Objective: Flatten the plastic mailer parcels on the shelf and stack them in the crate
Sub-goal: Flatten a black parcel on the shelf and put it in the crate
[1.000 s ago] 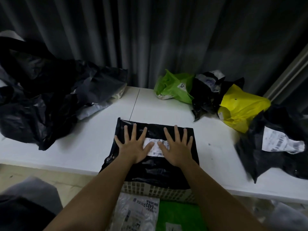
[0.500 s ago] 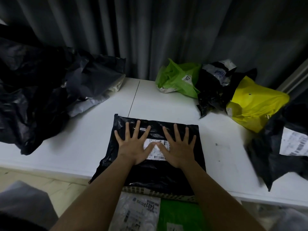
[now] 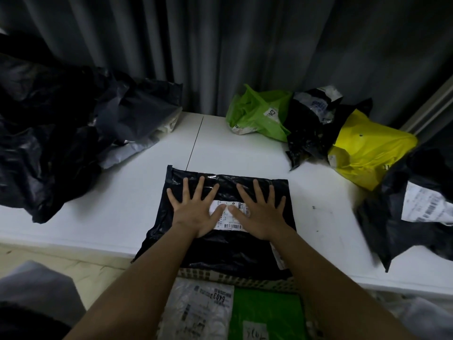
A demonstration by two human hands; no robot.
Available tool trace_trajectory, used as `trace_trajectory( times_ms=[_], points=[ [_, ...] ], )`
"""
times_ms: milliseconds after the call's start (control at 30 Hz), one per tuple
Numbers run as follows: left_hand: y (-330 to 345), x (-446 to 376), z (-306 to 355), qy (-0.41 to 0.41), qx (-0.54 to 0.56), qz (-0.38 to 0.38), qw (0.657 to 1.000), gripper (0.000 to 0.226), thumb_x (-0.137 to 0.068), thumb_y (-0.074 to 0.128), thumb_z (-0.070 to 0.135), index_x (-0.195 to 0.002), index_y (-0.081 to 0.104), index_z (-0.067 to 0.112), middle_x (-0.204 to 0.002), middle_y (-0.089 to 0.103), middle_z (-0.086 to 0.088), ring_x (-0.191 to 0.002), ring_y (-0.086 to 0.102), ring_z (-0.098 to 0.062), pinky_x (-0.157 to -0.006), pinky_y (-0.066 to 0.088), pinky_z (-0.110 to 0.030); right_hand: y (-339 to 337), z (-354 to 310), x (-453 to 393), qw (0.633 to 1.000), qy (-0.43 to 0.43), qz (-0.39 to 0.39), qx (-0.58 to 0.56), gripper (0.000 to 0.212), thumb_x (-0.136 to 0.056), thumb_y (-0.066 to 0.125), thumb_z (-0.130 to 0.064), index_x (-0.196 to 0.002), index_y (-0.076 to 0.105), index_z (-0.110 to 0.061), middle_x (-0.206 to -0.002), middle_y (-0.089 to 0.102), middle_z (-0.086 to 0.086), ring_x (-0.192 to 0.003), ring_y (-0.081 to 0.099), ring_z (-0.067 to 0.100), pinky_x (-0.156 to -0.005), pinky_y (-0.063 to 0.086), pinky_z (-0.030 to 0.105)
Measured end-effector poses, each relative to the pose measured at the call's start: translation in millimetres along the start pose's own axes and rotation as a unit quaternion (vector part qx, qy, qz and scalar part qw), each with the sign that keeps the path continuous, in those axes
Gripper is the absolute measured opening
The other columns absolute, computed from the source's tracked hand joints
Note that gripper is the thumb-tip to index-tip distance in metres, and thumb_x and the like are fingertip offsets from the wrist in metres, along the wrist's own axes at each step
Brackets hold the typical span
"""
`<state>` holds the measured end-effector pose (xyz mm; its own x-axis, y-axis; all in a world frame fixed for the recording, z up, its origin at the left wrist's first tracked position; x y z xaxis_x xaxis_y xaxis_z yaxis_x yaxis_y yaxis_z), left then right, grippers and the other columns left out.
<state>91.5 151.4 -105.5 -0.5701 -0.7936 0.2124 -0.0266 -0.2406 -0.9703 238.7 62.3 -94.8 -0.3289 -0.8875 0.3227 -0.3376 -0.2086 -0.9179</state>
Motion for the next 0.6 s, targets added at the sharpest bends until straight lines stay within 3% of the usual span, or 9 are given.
trace_trajectory(
  times_ms=[133,367,600],
  points=[
    [-2.1,-1.7,-0.2,-0.001,-0.003,0.004,1.0,0.068,-0.088,0.008,0.073,-0.147,-0.013,0.046,-0.158,-0.023,0.004,-0.141,-0.027,-0.035,-0.106,-0.012,-0.07,16.7,-1.5,34.5,0.999,-0.028,0.018,0.018,0.074,-0.078,0.01,-0.083,-0.141,-0.019,-0.056,-0.151,-0.037,-0.01,-0.137,-0.036,0.033,-0.108,-0.021,0.061],
    [-5.7,-0.5,-0.8,-0.006,0.037,-0.039,0.999,0.07,-0.087,0.011,0.075,-0.148,-0.009,0.047,-0.156,-0.027,0.003,-0.139,-0.033,-0.035,-0.105,-0.018,-0.068,30.5,2.0,41.9,0.995,-0.021,0.082,0.055,0.074,-0.078,0.008,-0.083,-0.143,-0.014,-0.055,-0.157,-0.026,-0.007,-0.141,-0.026,0.035,-0.11,-0.017,0.061],
    [-6.0,35.2,8.0,-0.001,0.05,-0.051,0.997,0.067,-0.09,0.013,0.072,-0.148,-0.01,0.047,-0.155,-0.031,0.001,-0.137,-0.035,-0.034,-0.105,-0.02,-0.065,26.5,1.0,41.1,0.995,-0.009,0.084,0.052,0.076,-0.076,0.007,-0.084,-0.144,-0.009,-0.055,-0.158,-0.022,-0.007,-0.143,-0.023,0.034,-0.111,-0.016,0.061]
  ],
)
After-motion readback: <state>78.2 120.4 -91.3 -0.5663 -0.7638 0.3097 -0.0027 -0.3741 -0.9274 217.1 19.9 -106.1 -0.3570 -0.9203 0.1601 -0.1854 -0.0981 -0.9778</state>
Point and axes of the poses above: each hand's wrist, its own x-axis away from the middle knuckle, its own y-axis out of the palm, z = x × y, the point moved 5 cm from there along -x, towards the middle knuckle
